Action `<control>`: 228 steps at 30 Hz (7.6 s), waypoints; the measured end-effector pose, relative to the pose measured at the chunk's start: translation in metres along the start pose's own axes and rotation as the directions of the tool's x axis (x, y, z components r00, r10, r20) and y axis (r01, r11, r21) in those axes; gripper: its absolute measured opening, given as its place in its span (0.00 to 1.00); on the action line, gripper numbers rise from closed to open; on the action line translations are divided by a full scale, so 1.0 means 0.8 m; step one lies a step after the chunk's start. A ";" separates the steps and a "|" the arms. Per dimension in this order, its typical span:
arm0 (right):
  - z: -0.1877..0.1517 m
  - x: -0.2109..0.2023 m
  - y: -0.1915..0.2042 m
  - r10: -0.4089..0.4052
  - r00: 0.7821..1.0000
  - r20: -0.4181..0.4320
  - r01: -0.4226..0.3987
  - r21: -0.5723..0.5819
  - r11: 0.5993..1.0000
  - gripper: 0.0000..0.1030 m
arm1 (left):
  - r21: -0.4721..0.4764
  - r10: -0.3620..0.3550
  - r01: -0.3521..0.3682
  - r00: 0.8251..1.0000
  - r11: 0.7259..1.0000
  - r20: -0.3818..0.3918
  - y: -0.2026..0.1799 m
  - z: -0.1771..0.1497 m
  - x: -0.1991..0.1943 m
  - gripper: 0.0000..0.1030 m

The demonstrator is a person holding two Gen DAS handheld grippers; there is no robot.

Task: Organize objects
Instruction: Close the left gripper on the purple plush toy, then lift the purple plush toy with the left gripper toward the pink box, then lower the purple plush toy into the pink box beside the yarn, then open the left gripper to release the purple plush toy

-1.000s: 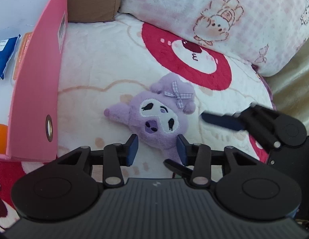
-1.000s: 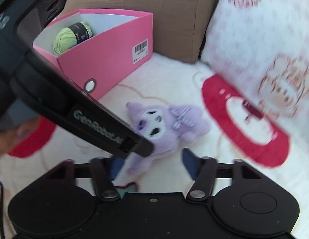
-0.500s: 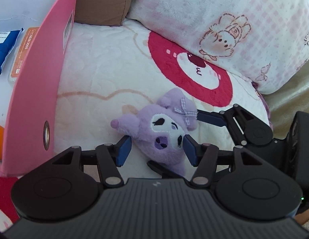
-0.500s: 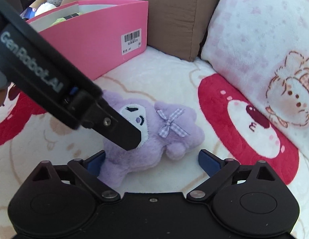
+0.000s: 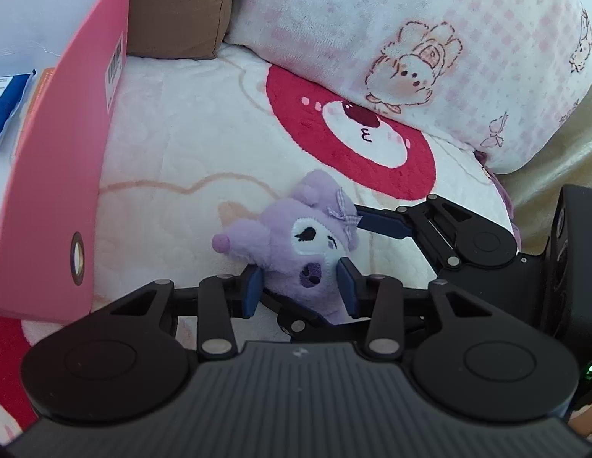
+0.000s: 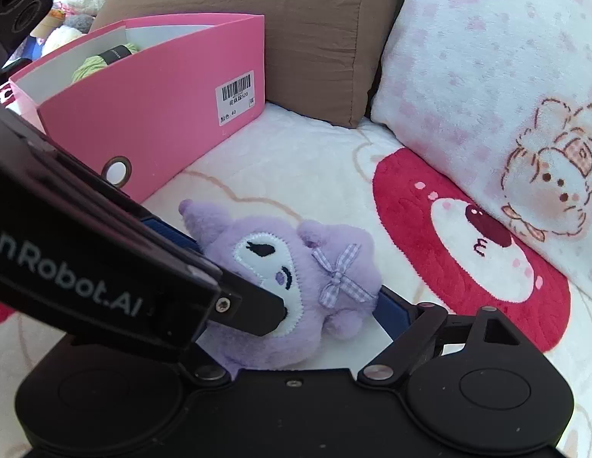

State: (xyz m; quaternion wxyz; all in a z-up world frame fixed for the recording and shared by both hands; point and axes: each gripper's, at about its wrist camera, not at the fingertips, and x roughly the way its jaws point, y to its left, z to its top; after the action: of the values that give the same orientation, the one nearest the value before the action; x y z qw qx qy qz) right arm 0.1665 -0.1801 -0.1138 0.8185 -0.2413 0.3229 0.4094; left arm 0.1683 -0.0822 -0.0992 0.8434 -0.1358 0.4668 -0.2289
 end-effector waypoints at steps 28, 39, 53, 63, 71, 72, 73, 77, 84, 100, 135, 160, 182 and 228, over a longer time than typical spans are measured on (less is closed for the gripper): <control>0.017 -0.155 0.067 0.105 0.994 0.009 -0.105 0.092 0.990 0.87 | 0.009 -0.124 0.124 0.992 0.992 -0.026 -0.009 -0.039 -0.162 0.37; 0.036 -0.196 0.110 0.181 0.980 0.084 -0.187 0.071 0.980 0.84 | -0.021 -0.112 0.112 0.994 0.993 0.001 0.019 -0.058 -0.228 0.37; 0.080 -0.217 0.162 0.220 0.968 0.124 -0.223 0.010 0.975 0.68 | 0.000 -0.018 0.018 0.999 1.000 0.036 0.049 -0.046 -0.296 0.37; 0.148 -0.218 0.196 0.311 0.940 0.140 -0.311 -0.023 0.950 0.57 | 0.003 -0.035 0.035 0.999 0.999 0.030 0.062 -0.001 -0.329 0.32; 0.164 -0.168 0.192 0.322 0.944 0.079 -0.320 -0.035 0.947 0.56 | 0.016 0.050 -0.051 0.998 0.999 0.042 0.086 0.015 -0.320 0.32; 0.157 -0.164 0.186 0.335 0.940 0.061 -0.335 -0.014 0.942 0.57 | 0.019 0.069 -0.069 0.997 0.997 0.040 0.092 0.011 -0.317 0.32; 0.148 -0.160 0.180 0.358 0.933 0.046 -0.358 0.006 0.934 0.59 | 0.025 0.080 -0.081 0.996 0.996 0.032 0.097 0.007 -0.313 0.32; 0.113 -0.140 0.166 0.410 0.911 -0.040 -0.405 0.091 0.910 0.71 | 0.015 0.108 -0.108 0.993 0.994 -0.050 0.122 -0.019 -0.289 0.33; 0.057 -0.108 0.161 0.405 0.896 -0.184 -0.369 0.200 0.908 0.71 | -0.008 0.088 -0.091 0.979 0.996 -0.182 0.146 -0.062 -0.234 0.35; -0.034 -0.081 0.139 0.482 0.813 -0.328 -0.200 0.619 0.759 0.80 | 0.032 -0.010 0.020 0.958 0.999 -0.287 0.133 -0.102 -0.170 0.47; 0.028 -0.150 0.187 0.223 0.962 -0.156 -0.174 0.278 0.945 0.56 | 0.024 -0.132 0.137 0.983 0.990 -0.130 0.118 -0.082 -0.231 0.29; 0.224 -0.162 0.190 0.322 0.946 0.024 -0.317 0.267 0.910 0.57 | 0.056 0.132 -0.135 0.990 0.989 0.052 0.116 0.071 -0.378 0.32; 0.278 0.038 0.172 0.237 0.964 -0.118 -0.210 0.207 0.956 0.56 | -0.086 0.194 -0.189 0.980 0.978 0.050 0.229 0.151 -0.235 0.32; 0.233 -0.098 0.122 0.172 0.984 0.039 -0.177 0.260 0.949 0.52 | -0.012 0.319 -0.320 0.943 0.947 0.092 0.137 0.095 -0.270 0.34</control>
State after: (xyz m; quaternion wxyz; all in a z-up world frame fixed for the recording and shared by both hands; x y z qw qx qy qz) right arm 0.1117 -0.0438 0.0559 0.8063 -0.0982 0.3877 0.4358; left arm 0.1623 0.1237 0.0492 0.8902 -0.0675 0.4427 -0.0833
